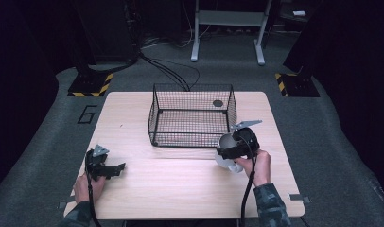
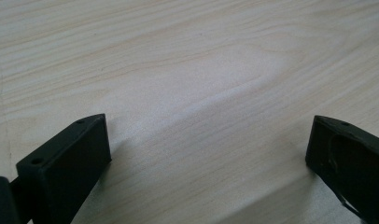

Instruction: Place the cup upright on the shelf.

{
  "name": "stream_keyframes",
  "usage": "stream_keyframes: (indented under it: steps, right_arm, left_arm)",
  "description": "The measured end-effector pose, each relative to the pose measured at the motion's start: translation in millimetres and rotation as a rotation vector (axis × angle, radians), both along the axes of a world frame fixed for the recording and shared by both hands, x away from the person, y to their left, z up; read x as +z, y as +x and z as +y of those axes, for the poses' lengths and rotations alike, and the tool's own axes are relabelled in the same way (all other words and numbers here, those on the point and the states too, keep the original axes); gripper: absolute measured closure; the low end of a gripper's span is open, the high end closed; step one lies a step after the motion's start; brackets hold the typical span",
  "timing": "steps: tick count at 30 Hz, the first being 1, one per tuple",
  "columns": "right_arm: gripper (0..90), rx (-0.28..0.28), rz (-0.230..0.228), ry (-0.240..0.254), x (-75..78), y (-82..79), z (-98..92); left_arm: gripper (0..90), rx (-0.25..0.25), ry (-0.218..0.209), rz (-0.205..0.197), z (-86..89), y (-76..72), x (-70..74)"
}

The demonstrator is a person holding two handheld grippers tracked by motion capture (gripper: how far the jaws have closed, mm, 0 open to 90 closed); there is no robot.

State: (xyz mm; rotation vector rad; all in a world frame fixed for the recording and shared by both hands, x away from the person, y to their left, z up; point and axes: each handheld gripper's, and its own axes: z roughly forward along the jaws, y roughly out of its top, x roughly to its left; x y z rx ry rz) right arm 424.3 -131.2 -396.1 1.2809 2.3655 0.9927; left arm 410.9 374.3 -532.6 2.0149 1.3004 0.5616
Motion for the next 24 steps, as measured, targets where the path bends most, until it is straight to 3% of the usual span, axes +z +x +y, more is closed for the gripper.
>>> stream_keyframes:
  steps: [7,8,24]
  right_arm:
    - [5.5,0.033,-0.006,-0.012,7.7,4.6,8.4]
    - [5.5,0.035,0.01,-0.01,9.6,4.3,10.1]
    - [5.5,0.072,-0.03,-0.01,33.9,13.1,22.2]
  left_arm:
    - [0.0,0.0,0.001,0.002,0.0,0.0,0.1]
    - [0.0,0.0,0.001,0.002,0.1,0.0,0.2]
    - [0.0,0.0,0.002,0.002,0.0,0.0,0.2]
